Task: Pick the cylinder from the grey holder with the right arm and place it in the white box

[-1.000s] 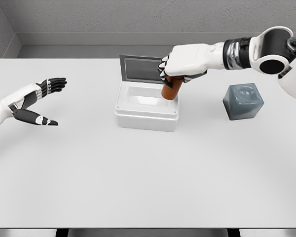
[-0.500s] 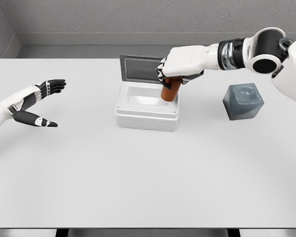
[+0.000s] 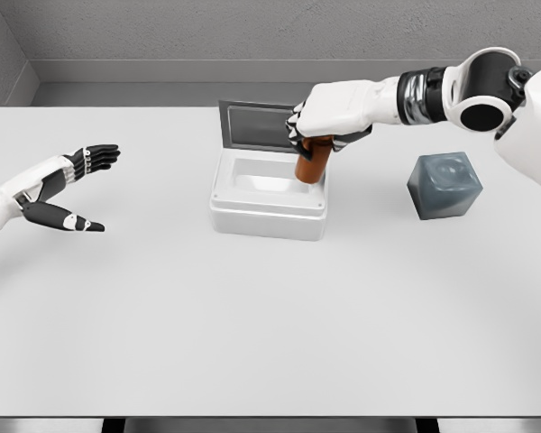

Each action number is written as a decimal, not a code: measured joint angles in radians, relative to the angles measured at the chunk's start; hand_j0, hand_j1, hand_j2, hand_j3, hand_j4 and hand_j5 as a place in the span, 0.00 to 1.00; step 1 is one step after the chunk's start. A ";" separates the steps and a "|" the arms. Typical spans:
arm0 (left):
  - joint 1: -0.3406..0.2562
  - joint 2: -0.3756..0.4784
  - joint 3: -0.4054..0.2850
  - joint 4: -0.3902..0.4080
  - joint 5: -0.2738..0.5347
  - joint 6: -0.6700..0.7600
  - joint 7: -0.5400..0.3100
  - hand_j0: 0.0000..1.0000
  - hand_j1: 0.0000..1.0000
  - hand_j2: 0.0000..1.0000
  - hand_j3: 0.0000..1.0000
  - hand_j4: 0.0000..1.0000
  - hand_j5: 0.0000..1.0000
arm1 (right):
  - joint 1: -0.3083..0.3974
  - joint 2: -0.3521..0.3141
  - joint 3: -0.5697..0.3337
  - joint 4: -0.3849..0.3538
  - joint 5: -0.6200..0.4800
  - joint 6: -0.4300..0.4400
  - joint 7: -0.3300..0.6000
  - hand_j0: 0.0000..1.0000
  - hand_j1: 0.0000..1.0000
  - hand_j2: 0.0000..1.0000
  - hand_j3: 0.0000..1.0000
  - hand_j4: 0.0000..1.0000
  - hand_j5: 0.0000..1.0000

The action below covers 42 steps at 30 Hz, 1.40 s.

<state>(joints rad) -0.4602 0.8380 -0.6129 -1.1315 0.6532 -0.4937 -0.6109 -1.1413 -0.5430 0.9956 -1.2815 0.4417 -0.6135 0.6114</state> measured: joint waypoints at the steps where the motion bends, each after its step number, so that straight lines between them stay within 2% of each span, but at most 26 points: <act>1: 0.002 0.000 0.000 0.000 0.000 0.000 0.000 1.00 1.00 1.00 1.00 1.00 1.00 | 0.000 0.000 0.000 0.000 0.000 0.000 0.000 0.41 0.41 0.41 0.41 0.41 0.41; 6: 0.000 0.000 0.001 0.004 0.002 0.000 0.000 1.00 1.00 1.00 1.00 1.00 1.00 | -0.005 0.000 0.000 0.000 -0.001 0.000 0.000 0.50 0.50 0.50 0.50 0.50 0.50; 8: 0.002 0.000 0.001 0.006 0.004 0.000 0.000 1.00 1.00 1.00 1.00 1.00 1.00 | -0.005 0.000 0.000 0.000 -0.003 0.000 0.000 0.60 0.60 0.60 0.60 0.60 0.60; 10: 0.000 0.000 0.001 0.008 0.004 0.000 0.000 1.00 1.00 1.00 1.00 1.00 1.00 | -0.005 0.000 -0.001 0.000 -0.003 0.000 0.000 0.61 0.61 0.61 0.61 0.61 0.61; 12: 0.002 0.000 0.001 0.009 0.005 0.000 0.000 1.00 1.00 1.00 1.00 1.00 1.00 | -0.006 0.000 -0.001 -0.001 -0.003 0.000 0.000 0.69 0.69 0.69 0.69 0.69 0.69; 14: 0.000 0.000 0.001 0.010 0.005 0.000 0.000 1.00 1.00 1.00 1.00 1.00 1.00 | -0.006 -0.001 -0.002 -0.002 -0.003 0.000 0.000 0.88 0.88 0.88 0.88 0.88 0.88; 15: 0.000 0.000 0.002 0.010 0.005 0.000 0.000 1.00 1.00 1.00 1.00 1.00 1.00 | -0.006 -0.001 -0.002 -0.002 -0.004 0.001 0.000 0.94 0.94 0.94 0.94 0.94 0.94; 20: 0.000 0.000 0.002 0.011 0.005 0.000 0.000 1.00 1.00 1.00 1.00 1.00 1.00 | -0.011 -0.001 -0.003 -0.013 -0.004 0.000 0.001 1.00 1.00 1.00 1.00 1.00 1.00; 25: 0.000 0.000 0.001 0.011 0.006 0.001 0.000 1.00 1.00 1.00 1.00 1.00 1.00 | -0.014 -0.013 -0.025 -0.068 -0.009 0.000 0.000 1.00 1.00 1.00 1.00 1.00 1.00; 27: -0.023 0.004 0.001 0.009 0.008 0.004 0.000 1.00 1.00 1.00 1.00 1.00 1.00 | -0.006 -0.047 -0.058 -0.123 -0.017 0.000 0.000 1.00 1.00 1.00 1.00 1.00 1.00; 29: -0.078 -0.001 0.001 0.000 0.012 0.020 0.000 1.00 1.00 1.00 1.00 1.00 1.00 | 0.012 -0.108 -0.088 -0.198 -0.040 0.000 0.000 1.00 1.00 1.00 1.00 1.00 1.00; 31: -0.172 -0.026 0.001 -0.010 0.015 0.072 0.000 1.00 1.00 1.00 1.00 1.00 1.00 | 0.055 -0.175 -0.140 -0.253 -0.069 0.000 0.000 1.00 1.00 1.00 1.00 1.00 1.00; 34: -0.233 -0.099 -0.001 -0.016 -0.010 0.165 0.000 1.00 1.00 1.00 1.00 1.00 1.00 | 0.150 -0.288 -0.192 -0.335 -0.088 -0.001 0.000 1.00 1.00 1.00 1.00 1.00 1.00; 36: -0.256 -0.162 -0.002 -0.016 -0.052 0.222 0.000 1.00 1.00 1.00 1.00 1.00 1.00 | 0.202 -0.360 -0.239 -0.386 -0.094 -0.001 0.000 1.00 1.00 1.00 1.00 1.00 1.00; 38: -0.282 -0.211 -0.002 -0.001 -0.083 0.256 0.000 1.00 1.00 1.00 1.00 1.00 1.00 | 0.207 -0.417 -0.266 -0.426 -0.098 0.000 0.000 1.00 1.00 1.00 1.00 1.00 1.00; 42: -0.288 -0.274 -0.003 0.015 -0.131 0.290 0.000 1.00 1.00 1.00 1.00 1.00 1.00 | 0.209 -0.465 -0.287 -0.463 -0.101 0.000 0.000 1.00 1.00 1.00 1.00 1.00 1.00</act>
<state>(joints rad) -0.7486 0.5640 -0.6161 -1.1169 0.5220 -0.2037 -0.6109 -0.9327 -1.0076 0.7088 -1.7447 0.3405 -0.6135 0.6114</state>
